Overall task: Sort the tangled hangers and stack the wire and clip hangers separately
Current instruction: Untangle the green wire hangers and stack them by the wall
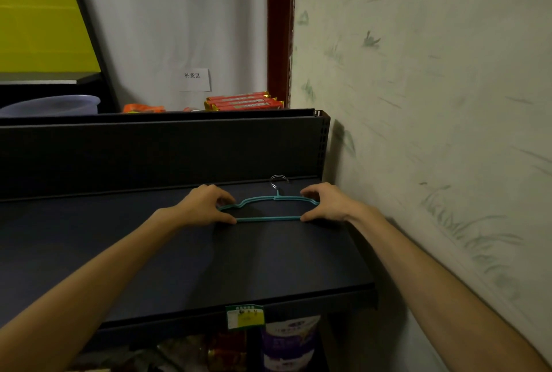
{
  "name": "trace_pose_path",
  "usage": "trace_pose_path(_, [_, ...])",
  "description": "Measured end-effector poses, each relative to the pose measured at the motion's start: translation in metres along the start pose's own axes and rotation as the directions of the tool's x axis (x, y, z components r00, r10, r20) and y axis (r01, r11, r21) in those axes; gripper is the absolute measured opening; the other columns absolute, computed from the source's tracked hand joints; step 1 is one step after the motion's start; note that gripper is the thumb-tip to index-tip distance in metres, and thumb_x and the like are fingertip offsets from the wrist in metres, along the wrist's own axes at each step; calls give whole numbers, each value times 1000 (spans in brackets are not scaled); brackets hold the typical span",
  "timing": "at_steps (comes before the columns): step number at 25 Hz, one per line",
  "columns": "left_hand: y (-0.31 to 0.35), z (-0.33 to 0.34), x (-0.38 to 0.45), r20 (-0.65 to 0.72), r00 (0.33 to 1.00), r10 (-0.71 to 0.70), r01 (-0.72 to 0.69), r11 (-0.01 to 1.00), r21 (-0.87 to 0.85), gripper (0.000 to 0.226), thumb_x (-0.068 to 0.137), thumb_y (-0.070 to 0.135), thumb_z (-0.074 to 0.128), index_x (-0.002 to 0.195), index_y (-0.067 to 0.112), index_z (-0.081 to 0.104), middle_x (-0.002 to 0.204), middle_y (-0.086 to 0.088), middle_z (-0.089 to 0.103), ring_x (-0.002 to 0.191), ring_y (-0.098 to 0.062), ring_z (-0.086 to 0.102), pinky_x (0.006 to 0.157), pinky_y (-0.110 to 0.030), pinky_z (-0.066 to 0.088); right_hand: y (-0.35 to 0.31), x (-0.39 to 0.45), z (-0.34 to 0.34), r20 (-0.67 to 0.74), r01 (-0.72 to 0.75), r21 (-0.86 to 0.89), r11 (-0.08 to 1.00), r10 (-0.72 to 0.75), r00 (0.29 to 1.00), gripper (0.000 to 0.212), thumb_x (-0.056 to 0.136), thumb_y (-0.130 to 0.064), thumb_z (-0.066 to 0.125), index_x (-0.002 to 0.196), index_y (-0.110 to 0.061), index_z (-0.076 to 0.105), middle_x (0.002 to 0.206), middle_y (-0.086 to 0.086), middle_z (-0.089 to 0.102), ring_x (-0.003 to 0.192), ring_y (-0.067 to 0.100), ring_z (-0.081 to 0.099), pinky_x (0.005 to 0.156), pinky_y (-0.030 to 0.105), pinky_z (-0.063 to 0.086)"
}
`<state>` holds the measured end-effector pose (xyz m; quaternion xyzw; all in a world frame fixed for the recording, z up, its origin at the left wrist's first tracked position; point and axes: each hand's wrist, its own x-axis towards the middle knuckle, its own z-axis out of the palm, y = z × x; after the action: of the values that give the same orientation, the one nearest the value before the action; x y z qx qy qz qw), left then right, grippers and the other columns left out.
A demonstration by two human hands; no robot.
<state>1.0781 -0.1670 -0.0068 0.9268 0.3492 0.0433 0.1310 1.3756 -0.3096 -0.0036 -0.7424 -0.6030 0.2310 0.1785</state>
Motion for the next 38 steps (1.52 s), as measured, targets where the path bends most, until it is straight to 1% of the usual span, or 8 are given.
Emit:
trace_pose_path(8, [3, 7, -19, -26, 998, -50, 48, 997, -66, 57, 86, 45, 74, 136, 22, 57, 134, 1, 58, 117, -14, 56, 98, -32, 50, 1, 6, 6, -8, 9, 2, 1000, -9, 1000, 80, 78, -26, 84, 148, -21, 46, 149, 2, 49, 134, 20, 49, 110, 33, 41])
trace_pose_path(12, [3, 16, -43, -98, 993, -70, 62, 995, -77, 73, 90, 57, 63, 150, 23, 40, 150, -1, 42, 131, -19, 48, 108, -38, 45, -12, -1, 12, -107, -13, -140, 990, -2, 994, 87, 81, -46, 77, 153, -20, 36, 155, 6, 39, 142, 25, 36, 117, 41, 34])
trace_pose_path(16, [-30, 7, -87, -331, 943, -41, 97, 983, 157, 78, 95, 67, 41, 157, 23, 25, 163, -3, 26, 146, -23, 33, 121, -43, 26, -52, -16, 50, -372, 68, -260, 963, -164, 914, 79, 87, -55, 66, 153, -21, 36, 160, 2, 33, 152, 24, 17, 124, 46, 20])
trace_pose_path(21, [-125, -22, -189, -426, 904, -44, 230, 888, 398, 73, 97, 67, 23, 148, 18, 44, 156, -9, 39, 142, -26, 39, 122, -48, 20, -167, -5, 134, -466, 263, -258, 930, -358, 809, 69, 94, -46, 62, 151, -16, 40, 157, 3, 37, 152, 23, 17, 122, 45, 21])
trace_pose_path(24, [-205, -44, -273, -544, 823, -163, 412, 831, 375, 70, 99, 63, 26, 142, 14, 51, 151, -11, 45, 138, -28, 43, 121, -51, 22, -262, 7, 196, -563, 311, -167, 936, -349, 749, 66, 96, -44, 60, 150, -12, 40, 156, 7, 40, 151, 25, 21, 120, 46, 26])
trace_pose_path(27, [-298, -74, -365, -628, 728, -274, 566, 757, 326, 70, 99, 62, 28, 139, 11, 53, 148, -13, 48, 135, -32, 45, 118, -53, 24, -370, 20, 261, -554, 369, -178, 912, -403, 729, 69, 98, -48, 53, 153, -11, 35, 159, 8, 35, 152, 26, 19, 122, 47, 24])
trace_pose_path(33, [-455, -122, -539, -637, 447, -628, 857, 506, 102, 72, 97, 66, 34, 139, 9, 49, 149, -19, 44, 136, -38, 41, 114, -55, 27, -561, 49, 379, -316, 497, -256, 829, -558, 768, 74, 101, -58, 37, 158, -13, 24, 164, 8, 26, 155, 24, 10, 124, 43, 16])
trace_pose_path(38, [-540, -131, -628, -589, 383, -711, 897, 439, 54, 80, 96, 70, 28, 151, 13, 35, 160, -18, 29, 144, -37, 32, 116, -51, 26, -686, 75, 454, -169, 581, -247, 775, -625, 762, 74, 100, -61, 35, 158, -15, 24, 164, 6, 26, 154, 24, 9, 124, 43, 13])
